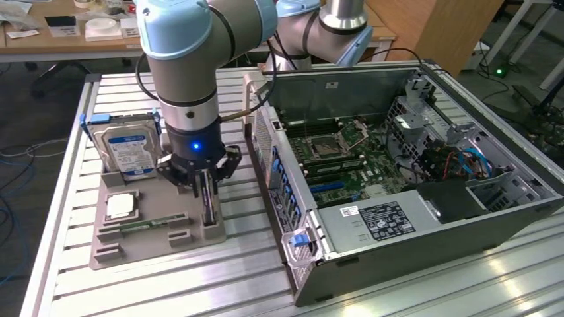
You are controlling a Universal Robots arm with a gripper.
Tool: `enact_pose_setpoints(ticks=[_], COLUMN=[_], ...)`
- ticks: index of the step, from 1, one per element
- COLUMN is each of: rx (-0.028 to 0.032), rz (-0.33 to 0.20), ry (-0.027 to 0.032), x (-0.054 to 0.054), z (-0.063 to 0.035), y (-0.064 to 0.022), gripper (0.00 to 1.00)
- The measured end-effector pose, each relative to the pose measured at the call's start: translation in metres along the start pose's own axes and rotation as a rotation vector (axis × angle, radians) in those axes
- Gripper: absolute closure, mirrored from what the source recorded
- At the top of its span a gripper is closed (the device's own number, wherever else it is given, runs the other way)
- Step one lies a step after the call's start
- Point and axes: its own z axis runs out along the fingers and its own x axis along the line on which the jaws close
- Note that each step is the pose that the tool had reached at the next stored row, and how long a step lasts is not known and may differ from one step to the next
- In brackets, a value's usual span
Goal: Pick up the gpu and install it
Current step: 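Pick up the gpu and move the gpu toward the slot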
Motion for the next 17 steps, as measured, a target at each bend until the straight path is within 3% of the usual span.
enact_pose_setpoints(ticks=[2, 3, 9, 10, 17], rx=[0.0000, 0.0000, 0.0000, 0.0001, 0.0000], rz=[0.000, 0.000, 0.000, 0.000, 0.000], ry=[0.0000, 0.0000, 0.0001, 0.0001, 0.0000], x=[0.0000, 0.0000, 0.0000, 0.0000, 0.0000], z=[0.0000, 0.0000, 0.0000, 0.0000, 0.0000], y=[0.0000, 0.0000, 0.0000, 0.0000, 0.0000], gripper=[0.57, 0.64, 0.65, 0.72, 0.72])
